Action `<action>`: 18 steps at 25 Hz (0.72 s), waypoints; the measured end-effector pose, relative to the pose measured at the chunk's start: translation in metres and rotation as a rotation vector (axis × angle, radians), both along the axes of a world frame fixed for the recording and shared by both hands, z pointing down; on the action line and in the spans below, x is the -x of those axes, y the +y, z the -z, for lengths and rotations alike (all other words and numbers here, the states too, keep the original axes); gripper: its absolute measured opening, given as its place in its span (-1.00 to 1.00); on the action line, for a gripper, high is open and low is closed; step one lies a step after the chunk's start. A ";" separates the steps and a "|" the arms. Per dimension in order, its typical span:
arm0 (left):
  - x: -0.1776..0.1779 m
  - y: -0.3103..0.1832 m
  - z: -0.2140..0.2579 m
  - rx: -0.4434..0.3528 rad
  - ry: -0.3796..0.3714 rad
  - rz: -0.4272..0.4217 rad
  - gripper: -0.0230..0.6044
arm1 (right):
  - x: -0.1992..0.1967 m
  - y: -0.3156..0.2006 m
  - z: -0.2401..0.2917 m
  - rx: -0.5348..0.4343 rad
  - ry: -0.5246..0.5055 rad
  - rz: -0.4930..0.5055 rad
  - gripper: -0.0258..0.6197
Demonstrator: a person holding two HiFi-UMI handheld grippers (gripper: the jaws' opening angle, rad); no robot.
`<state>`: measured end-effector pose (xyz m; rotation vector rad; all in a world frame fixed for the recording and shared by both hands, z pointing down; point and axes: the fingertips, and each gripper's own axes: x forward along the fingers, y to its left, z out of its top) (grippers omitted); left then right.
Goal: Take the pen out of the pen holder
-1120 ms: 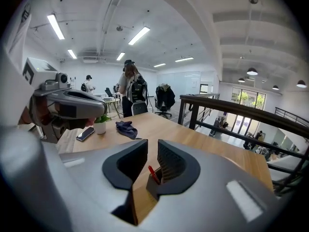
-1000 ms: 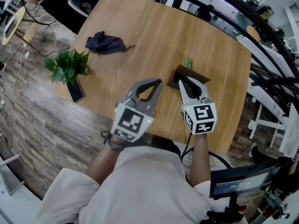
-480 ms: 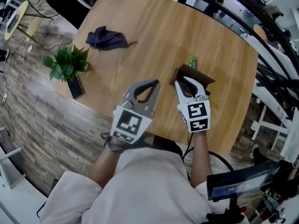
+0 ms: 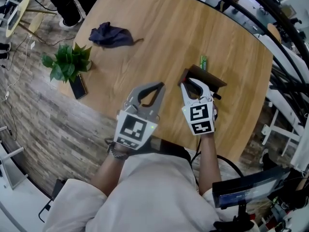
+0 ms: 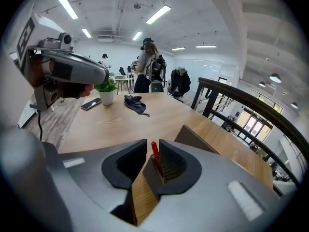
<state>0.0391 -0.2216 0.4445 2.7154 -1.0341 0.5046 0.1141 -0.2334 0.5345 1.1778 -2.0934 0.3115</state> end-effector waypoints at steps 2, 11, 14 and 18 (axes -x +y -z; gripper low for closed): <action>0.001 0.000 -0.002 0.005 -0.003 0.005 -0.93 | 0.001 0.000 -0.004 0.000 0.018 0.007 -0.67; 0.003 -0.001 -0.009 0.022 -0.006 0.018 -0.93 | 0.001 -0.006 -0.016 0.006 0.062 0.003 -0.67; 0.004 -0.001 -0.011 0.026 -0.005 0.021 -0.93 | -0.002 -0.006 -0.018 0.000 0.075 -0.003 -0.68; 0.002 -0.001 -0.013 0.030 -0.002 0.022 -0.93 | -0.003 -0.005 -0.019 -0.004 0.087 -0.006 -0.71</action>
